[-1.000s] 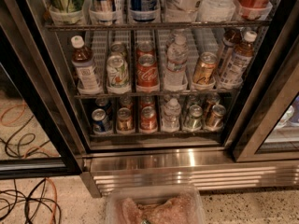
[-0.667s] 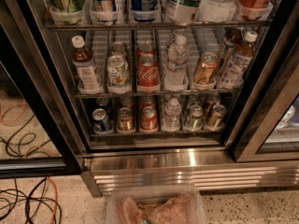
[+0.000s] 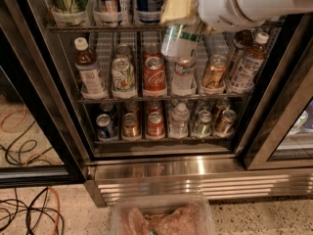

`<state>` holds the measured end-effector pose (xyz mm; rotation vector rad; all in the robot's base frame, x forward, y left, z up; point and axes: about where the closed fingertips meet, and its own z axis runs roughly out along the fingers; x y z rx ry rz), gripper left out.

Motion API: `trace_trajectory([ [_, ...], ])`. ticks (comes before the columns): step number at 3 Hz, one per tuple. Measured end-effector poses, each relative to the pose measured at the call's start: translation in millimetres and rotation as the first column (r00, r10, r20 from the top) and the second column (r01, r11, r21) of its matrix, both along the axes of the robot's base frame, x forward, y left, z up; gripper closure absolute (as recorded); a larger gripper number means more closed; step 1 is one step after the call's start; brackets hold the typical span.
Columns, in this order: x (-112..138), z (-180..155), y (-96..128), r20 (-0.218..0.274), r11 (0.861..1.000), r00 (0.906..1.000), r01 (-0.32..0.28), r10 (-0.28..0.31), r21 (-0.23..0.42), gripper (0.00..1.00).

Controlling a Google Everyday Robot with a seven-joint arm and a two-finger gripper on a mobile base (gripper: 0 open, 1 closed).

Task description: Pick 7up can from top shelf of fridge

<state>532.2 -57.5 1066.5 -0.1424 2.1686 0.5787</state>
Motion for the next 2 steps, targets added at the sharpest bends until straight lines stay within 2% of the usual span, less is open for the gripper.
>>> trace_trajectory([
  [1, -37.9, -10.2, 2.3, -0.111, 1.000, 0.9938, -0.008, 0.011, 0.023, 1.00],
  [2, -68.3, -13.9, 3.4, -0.187, 0.999, 0.9823, -0.001, 0.008, 0.038, 1.00],
])
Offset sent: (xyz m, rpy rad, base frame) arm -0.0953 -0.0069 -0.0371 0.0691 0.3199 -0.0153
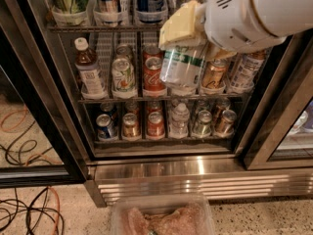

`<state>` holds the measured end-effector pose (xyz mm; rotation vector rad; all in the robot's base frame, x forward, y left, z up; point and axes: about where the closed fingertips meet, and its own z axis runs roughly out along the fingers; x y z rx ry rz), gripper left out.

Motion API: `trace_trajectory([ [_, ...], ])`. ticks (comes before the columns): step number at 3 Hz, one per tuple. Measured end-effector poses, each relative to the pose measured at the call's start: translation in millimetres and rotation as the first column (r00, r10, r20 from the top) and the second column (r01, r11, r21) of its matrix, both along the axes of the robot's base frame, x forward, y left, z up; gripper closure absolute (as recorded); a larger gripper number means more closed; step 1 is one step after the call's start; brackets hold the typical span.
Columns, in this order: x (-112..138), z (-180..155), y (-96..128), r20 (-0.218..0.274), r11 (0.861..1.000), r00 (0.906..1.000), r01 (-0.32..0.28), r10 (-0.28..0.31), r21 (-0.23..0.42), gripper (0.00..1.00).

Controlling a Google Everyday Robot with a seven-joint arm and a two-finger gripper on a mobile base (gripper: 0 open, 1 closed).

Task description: Pick 7up can from top shelf of fridge

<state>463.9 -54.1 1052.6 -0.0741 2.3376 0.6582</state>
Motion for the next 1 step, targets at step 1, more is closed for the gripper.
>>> trace_trajectory([
  [1, -22.9, 0.3, 0.4, -0.050, 0.998, 0.9981, 0.038, -0.036, 0.044, 1.00],
])
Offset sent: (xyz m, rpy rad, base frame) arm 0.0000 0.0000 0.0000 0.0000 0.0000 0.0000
